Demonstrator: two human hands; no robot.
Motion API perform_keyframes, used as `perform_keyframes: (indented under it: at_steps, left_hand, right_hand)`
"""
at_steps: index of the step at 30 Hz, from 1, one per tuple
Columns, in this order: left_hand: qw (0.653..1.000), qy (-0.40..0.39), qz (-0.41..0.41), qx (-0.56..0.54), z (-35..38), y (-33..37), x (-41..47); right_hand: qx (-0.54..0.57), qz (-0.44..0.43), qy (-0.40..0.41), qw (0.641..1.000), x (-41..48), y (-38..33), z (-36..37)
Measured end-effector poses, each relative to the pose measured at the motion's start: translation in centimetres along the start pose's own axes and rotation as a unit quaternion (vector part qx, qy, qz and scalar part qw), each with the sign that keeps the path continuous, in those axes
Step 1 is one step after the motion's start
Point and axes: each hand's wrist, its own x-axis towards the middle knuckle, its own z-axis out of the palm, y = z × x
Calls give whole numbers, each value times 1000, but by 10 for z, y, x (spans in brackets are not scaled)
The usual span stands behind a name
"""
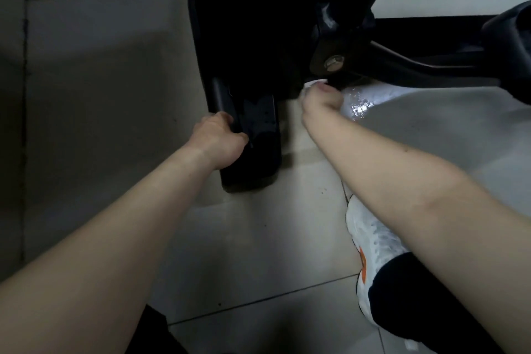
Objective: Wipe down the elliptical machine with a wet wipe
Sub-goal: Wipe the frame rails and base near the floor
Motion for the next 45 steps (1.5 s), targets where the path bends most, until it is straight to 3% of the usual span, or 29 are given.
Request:
perform_keyframes:
  at_steps: [4,6,10,14,16,17,19,23,25,28,31,33,37,42,45]
  left_hand:
    - [1000,1,4,3,0,2,-1]
    - [1000,4,7,16,-4,2,-3]
    - [999,4,13,34,-13,-4,-9]
    - [998,4,6,59,-20,-15,-15]
    - [998,4,-6,63,-24,-16,-18]
    - [998,5,-9,59,-26,-17,-19]
    - [999,7,-10,50,-30,-17,-20]
    - [999,5,-16,42,-35,-20,-19]
    - [999,6,-20,39,-38,-20,-20]
    - [999,8,-22,32,-40,-16,-22]
    - [999,7,-23,27,-43,-14,-25]
    - [999,4,-28,24,-44,-15,-26]
    - [999,6,-35,18,-48,-18,-25]
    - [1000,13,-23,-5,-51,-17,-27]
    - [1000,14,-18,-3,-53,-16,-29]
  right_hand:
    - [-70,-135,-44,987,-36,10,29]
    - [-129,-229,-78,962,-40,11,26]
    - [-260,-470,-117,835,-46,33,20]
    - [-346,-576,-247,698,-88,82,-15]
    - [-409,-620,-270,613,-100,96,-33]
    - [-429,-629,-271,589,-97,95,-34]
    - [-458,-619,-250,587,-86,79,-25]
    - [-507,-506,-242,654,-74,56,-2]
    - [-539,-496,-247,634,-83,69,-8]
    - [-559,-538,-279,566,-111,99,-39]
    - [-566,-552,-292,538,-117,109,-49]
    - [-585,-538,-273,543,-108,90,-24]
    - [-607,-472,-226,598,-103,59,27]
    - [-581,-535,-286,542,-112,85,-10]
    - [-602,-474,-227,601,-98,82,-12]
